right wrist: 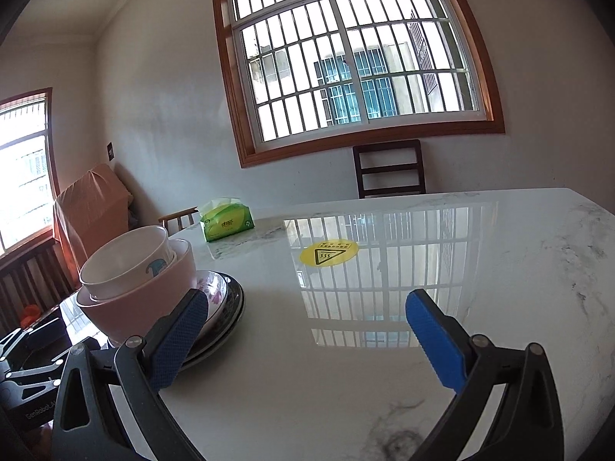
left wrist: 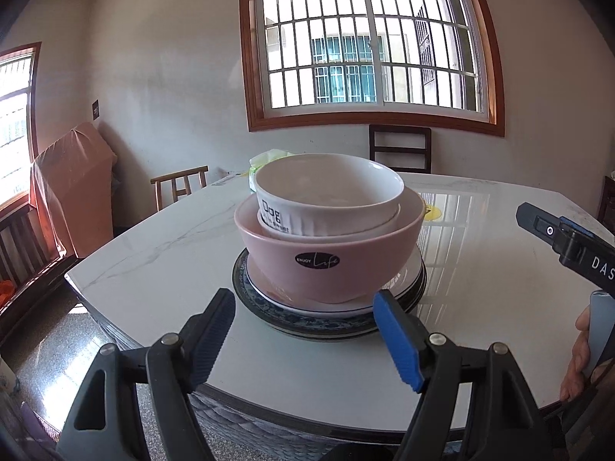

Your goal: Organize plates and bowls

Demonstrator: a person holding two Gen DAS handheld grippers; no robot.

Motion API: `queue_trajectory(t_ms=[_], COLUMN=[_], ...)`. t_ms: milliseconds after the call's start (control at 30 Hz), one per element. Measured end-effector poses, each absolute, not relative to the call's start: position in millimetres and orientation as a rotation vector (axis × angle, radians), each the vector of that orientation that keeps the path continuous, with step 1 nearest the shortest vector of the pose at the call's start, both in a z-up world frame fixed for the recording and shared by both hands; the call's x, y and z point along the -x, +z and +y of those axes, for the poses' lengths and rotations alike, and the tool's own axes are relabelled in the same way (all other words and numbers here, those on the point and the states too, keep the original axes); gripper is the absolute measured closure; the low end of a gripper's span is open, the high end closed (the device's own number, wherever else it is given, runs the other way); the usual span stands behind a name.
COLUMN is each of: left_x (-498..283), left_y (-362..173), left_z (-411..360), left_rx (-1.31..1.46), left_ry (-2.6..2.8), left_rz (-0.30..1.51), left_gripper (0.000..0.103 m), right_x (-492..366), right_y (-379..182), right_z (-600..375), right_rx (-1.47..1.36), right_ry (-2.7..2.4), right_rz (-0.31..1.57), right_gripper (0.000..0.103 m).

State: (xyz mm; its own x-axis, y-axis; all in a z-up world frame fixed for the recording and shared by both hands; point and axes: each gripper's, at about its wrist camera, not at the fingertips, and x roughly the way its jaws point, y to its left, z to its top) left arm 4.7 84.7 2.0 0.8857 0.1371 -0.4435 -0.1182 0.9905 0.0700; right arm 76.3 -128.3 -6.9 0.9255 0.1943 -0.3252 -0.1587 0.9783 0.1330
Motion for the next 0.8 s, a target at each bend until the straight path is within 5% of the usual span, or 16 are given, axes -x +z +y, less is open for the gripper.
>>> queue_trajectory(t_ms=[800], left_x=[0.0], left_y=[5.0], left_z=[86.1], left_rx=[-0.034], left_ry=[0.129], left_rz=[0.445], left_gripper=[0.023], right_x=[-81.3], right_y=[-9.0], right_z=[-133.7], right_rx=[-0.12], right_ry=[0.187], right_rz=[0.369], right_gripper=[0.0])
